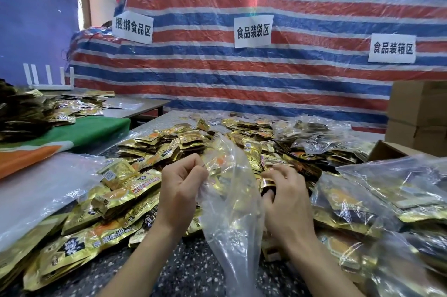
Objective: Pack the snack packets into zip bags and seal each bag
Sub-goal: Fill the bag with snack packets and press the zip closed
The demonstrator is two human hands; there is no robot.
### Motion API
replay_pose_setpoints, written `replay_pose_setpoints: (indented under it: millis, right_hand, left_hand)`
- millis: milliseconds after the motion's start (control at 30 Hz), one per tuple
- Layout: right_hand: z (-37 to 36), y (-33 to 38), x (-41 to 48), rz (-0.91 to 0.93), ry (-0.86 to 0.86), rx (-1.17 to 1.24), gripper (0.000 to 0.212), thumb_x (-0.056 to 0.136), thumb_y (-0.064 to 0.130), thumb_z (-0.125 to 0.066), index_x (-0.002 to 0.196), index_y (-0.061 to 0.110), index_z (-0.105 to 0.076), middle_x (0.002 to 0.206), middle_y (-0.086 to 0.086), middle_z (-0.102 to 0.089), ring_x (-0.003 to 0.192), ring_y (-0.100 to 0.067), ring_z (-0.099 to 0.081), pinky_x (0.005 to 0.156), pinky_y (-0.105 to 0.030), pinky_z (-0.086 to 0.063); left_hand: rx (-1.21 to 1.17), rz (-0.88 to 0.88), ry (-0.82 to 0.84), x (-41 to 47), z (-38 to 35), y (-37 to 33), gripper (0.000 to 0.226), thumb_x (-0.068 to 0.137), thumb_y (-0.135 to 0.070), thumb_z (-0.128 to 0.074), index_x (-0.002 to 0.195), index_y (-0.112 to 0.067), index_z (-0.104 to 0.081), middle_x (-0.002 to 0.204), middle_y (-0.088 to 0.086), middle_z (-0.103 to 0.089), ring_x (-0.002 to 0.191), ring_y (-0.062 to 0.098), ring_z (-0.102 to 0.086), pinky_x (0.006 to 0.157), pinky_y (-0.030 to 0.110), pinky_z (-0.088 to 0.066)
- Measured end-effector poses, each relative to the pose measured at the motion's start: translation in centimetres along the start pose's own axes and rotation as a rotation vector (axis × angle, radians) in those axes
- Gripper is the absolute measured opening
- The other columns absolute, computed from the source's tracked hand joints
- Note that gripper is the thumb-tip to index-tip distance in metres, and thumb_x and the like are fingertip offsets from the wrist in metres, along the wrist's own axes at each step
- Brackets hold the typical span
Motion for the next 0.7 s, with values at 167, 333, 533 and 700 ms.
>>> replay_pose_setpoints:
  millis: [167, 333, 533, 700]
  right_hand:
    - [-0.7, -1.1, 0.8, -0.221, 0.229, -0.28, 0.073, 0.097, 0.028, -0.046, 0.16, 0.021, -0.009, 0.168, 0.001, -0.012, 0.153, -0.02, -0.016, 0.122, -0.045, -0.019]
    - [-0.7, -1.4, 0.7, -0.253, 0.075, -0.395, 0.057, 0.094, 0.025, -0.052, 0.149, 0.026, -0.037, 0.141, 0.001, -0.041, 0.129, -0.021, -0.039, 0.106, -0.037, -0.034]
    - [-0.4, -1.7, 0.7, -0.164, -0.143, -0.026, 0.04, 0.093, 0.026, -0.063, 0.133, 0.025, -0.063, 0.129, 0.001, -0.056, 0.12, -0.02, -0.049, 0.104, -0.043, -0.038]
    - [0.9, 0.0, 0.8, -0.122, -0.356, 0.563, 0.025, 0.097, 0.036, -0.059, 0.11, 0.018, -0.071, 0.093, 0.008, -0.073, 0.082, -0.007, -0.067, 0.072, -0.03, -0.057]
  left_hand:
    - [0.003, -0.014, 0.051, -0.4, -0.5, -0.3, 0.026, 0.074, -0.009, -0.051, 0.05, -0.016, -0.045, 0.047, -0.007, -0.035, 0.045, 0.006, -0.029, 0.044, 0.014, -0.027]
    - [0.047, -0.041, 0.07, -0.6, -0.7, -0.2, 0.027, 0.075, -0.007, -0.051, 0.053, 0.002, -0.037, 0.048, -0.004, -0.035, 0.046, 0.006, -0.031, 0.044, 0.014, -0.029]
    - [0.055, -0.016, 0.084, -0.6, -0.7, -0.2, 0.026, 0.075, -0.01, -0.052, 0.053, -0.004, -0.04, 0.048, -0.003, -0.035, 0.045, 0.009, -0.031, 0.043, 0.017, -0.028]
    - [0.115, 0.026, 0.118, -0.5, -0.7, 0.0, 0.028, 0.075, -0.014, -0.055, 0.056, 0.002, -0.042, 0.049, -0.001, -0.038, 0.048, 0.012, -0.035, 0.045, 0.02, -0.03]
Point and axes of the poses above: each hand's wrist, its own x-axis towards the middle knuckle, its own z-axis out of the back of the hand, y = z × x, the point moved 1 cm from there along x, towards the middle knuckle
